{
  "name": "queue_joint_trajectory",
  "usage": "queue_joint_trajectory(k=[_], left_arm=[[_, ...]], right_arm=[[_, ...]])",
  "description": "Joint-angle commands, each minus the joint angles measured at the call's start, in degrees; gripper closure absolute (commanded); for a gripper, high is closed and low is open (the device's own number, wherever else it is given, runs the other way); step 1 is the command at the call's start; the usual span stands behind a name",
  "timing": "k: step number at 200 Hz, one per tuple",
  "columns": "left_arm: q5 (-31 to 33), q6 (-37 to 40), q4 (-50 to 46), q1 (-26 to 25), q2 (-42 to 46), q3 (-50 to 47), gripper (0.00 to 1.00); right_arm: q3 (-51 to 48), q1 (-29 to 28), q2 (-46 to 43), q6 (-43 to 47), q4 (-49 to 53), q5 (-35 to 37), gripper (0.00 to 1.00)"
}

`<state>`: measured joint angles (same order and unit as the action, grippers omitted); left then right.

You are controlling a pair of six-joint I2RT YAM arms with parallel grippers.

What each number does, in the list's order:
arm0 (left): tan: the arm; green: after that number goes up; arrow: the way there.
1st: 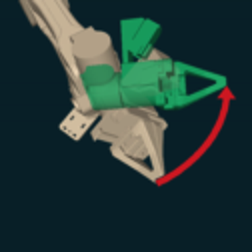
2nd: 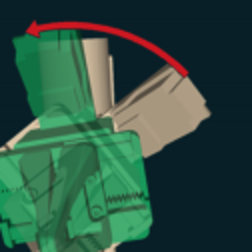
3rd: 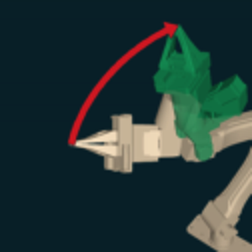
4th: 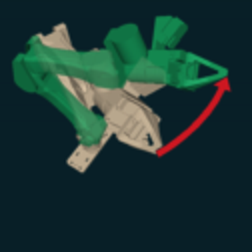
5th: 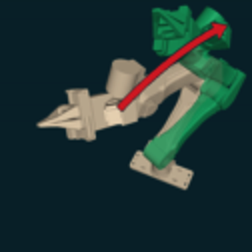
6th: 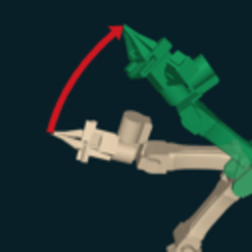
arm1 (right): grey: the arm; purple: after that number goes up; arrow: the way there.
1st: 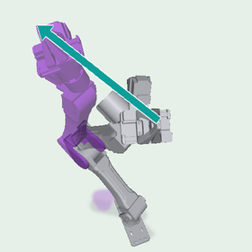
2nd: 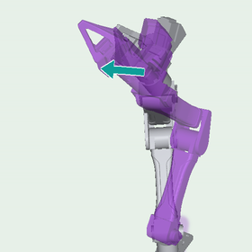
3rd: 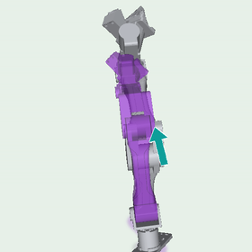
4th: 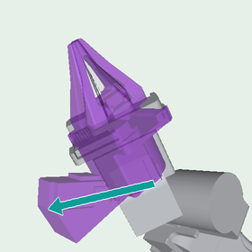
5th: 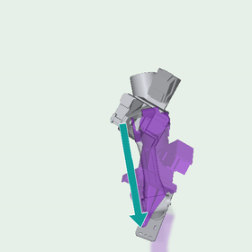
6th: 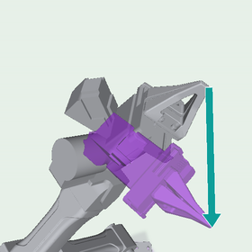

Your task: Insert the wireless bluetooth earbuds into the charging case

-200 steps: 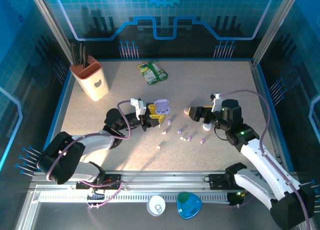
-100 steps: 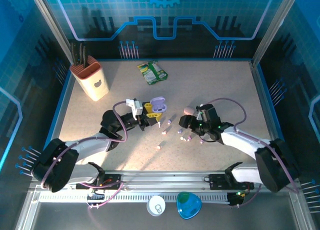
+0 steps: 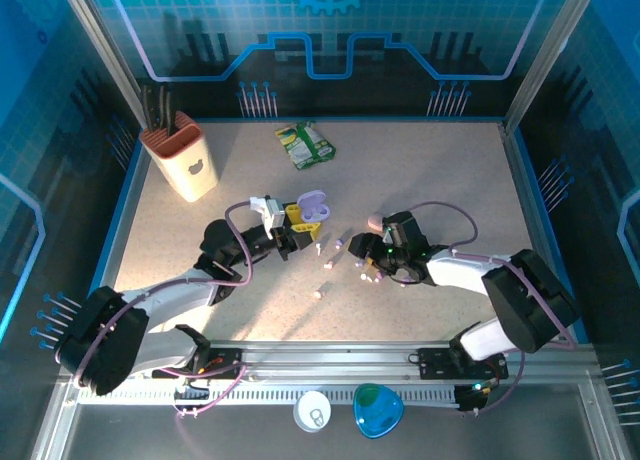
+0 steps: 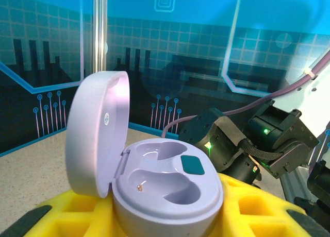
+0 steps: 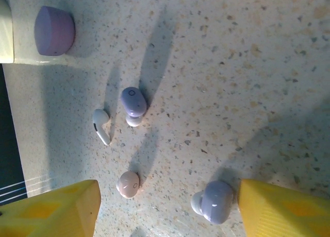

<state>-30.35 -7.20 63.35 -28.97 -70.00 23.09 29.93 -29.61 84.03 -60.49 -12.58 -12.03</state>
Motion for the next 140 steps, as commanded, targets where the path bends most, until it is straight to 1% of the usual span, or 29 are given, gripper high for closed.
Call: queue_joint_trajectory(k=[1, 20, 46, 68, 83, 140], left_arm=[[-2.7, 2.1, 0.0, 0.3, 1.4, 0.3, 0.69], [-3.0, 2.1, -0.8, 0.4, 1.4, 0.7, 0.69], [-2.1, 2.2, -2.2, 0.4, 1.6, 1.1, 0.69], [-2.0, 2.4, -2.7, 0.3, 1.7, 1.0, 0.69], [-1.7, 2.4, -2.8, 0.3, 1.6, 1.0, 0.69], [-0.4, 2.0, -3.9, 0.3, 1.3, 1.1, 0.69]], right_arm=[[-0.8, -0.5, 1.8, -2.5, -1.5, -0.4, 0.29], [-0.8, -0.5, 2.8, -3.0, -2.0, -1.0, 0.3], [-0.4, -0.6, 4.1, -3.2, -2.6, -2.3, 0.34], [0.0, -0.6, 4.9, -3.3, -4.8, -3.3, 0.4], [0.0, -0.6, 5.2, -3.2, -5.3, -3.6, 0.42], [0.0, -1.2, 6.3, -3.6, -6.3, -4.2, 0.55]])
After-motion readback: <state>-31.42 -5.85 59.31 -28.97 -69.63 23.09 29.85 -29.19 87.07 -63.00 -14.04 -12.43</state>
